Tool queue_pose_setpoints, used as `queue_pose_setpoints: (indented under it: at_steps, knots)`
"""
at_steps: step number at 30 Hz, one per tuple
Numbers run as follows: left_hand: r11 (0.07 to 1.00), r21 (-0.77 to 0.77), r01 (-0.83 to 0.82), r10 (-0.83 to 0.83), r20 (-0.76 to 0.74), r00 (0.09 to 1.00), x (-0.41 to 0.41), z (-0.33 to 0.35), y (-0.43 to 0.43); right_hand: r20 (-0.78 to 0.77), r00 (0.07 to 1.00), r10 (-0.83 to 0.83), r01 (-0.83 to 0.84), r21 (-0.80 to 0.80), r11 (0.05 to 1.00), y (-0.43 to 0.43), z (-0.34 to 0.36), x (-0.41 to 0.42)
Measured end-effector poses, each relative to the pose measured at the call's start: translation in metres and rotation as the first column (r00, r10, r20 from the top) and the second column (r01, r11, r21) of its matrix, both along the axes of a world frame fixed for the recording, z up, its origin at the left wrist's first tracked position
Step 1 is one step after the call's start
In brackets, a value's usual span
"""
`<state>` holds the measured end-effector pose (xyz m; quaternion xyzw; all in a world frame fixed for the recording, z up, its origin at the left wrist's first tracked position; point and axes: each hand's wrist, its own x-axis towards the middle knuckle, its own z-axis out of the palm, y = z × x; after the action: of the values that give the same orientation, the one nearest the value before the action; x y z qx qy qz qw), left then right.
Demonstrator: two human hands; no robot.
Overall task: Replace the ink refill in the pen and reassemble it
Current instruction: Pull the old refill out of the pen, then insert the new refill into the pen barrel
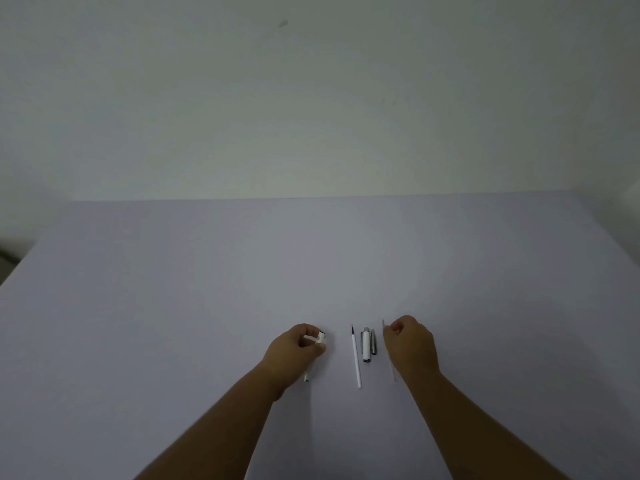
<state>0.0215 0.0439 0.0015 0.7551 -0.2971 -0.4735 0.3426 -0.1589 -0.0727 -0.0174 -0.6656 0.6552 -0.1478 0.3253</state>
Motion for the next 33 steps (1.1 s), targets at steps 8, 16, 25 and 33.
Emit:
queue_pose_setpoints:
  at_steps: [8,16,25,33]
  knots:
    - [1.000,0.004,-0.012,0.012,0.016,1.000,0.003,0.003,0.004,-0.399,0.807,0.436,-0.508,-0.094,0.856,0.014,0.007,0.043]
    - [0.999,0.019,-0.031,0.030,0.028,0.999,0.011,0.004,0.013,-0.531,0.726,0.437,-0.527,-0.022,0.850,0.027,0.007,0.056]
    - [0.999,0.033,-0.009,0.006,0.085,0.996,0.012,0.008,0.019,0.258,0.964,0.064,-0.083,0.066,0.994,0.031,0.034,0.070]
    - [0.999,0.001,0.036,-0.036,0.079,0.996,0.003,0.014,0.012,0.511,0.856,-0.078,0.043,0.079,0.996,0.024,0.046,0.057]
